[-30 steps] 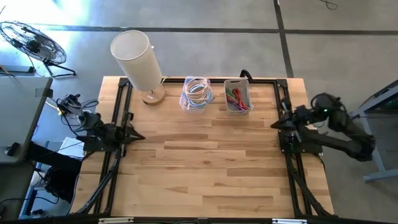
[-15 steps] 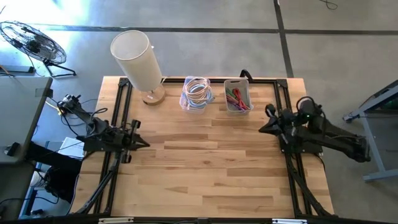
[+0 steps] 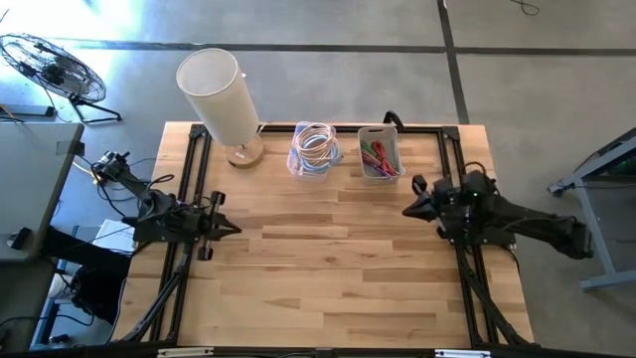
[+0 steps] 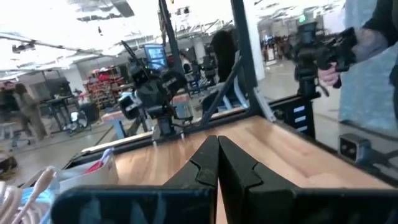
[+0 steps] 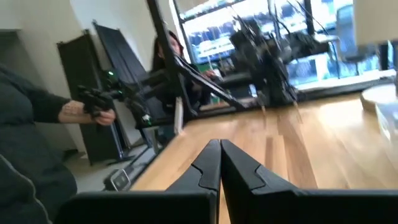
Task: Pick & Place USB Port
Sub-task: Return to Home Position
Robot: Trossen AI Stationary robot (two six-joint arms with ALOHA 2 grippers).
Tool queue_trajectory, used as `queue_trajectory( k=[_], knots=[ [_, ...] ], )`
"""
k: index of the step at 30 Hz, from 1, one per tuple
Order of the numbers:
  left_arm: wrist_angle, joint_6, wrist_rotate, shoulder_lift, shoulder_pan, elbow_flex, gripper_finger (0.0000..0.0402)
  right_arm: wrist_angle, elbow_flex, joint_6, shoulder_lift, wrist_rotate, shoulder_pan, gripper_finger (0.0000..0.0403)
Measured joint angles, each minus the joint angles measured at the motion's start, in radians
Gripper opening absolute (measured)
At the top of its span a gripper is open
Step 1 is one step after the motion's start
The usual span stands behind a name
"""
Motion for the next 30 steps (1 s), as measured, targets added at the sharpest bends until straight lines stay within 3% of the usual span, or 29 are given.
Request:
queue_trajectory(
  k=[3,11,20,30],
  knots=[
    [-0.019,0.008,-0.053,0.001,0.000,0.000,0.0000,-0.036,-0.008,-0.035,0.023,0.019,0.000,0.0000],
    [-0.046,0.020,-0.115,0.000,0.001,-0.002,0.0000,0.065,-0.008,-0.181,0.145,0.079,-0.012,0.0000],
    [-0.037,0.061,-0.145,0.000,0.001,-0.003,0.0000,0.196,-0.008,-0.116,0.282,-0.082,-0.149,0.0000],
    [-0.009,0.113,-0.174,0.000,0.001,-0.003,0.0000,0.189,-0.008,-0.097,0.281,-0.083,-0.237,0.0000]
  ],
)
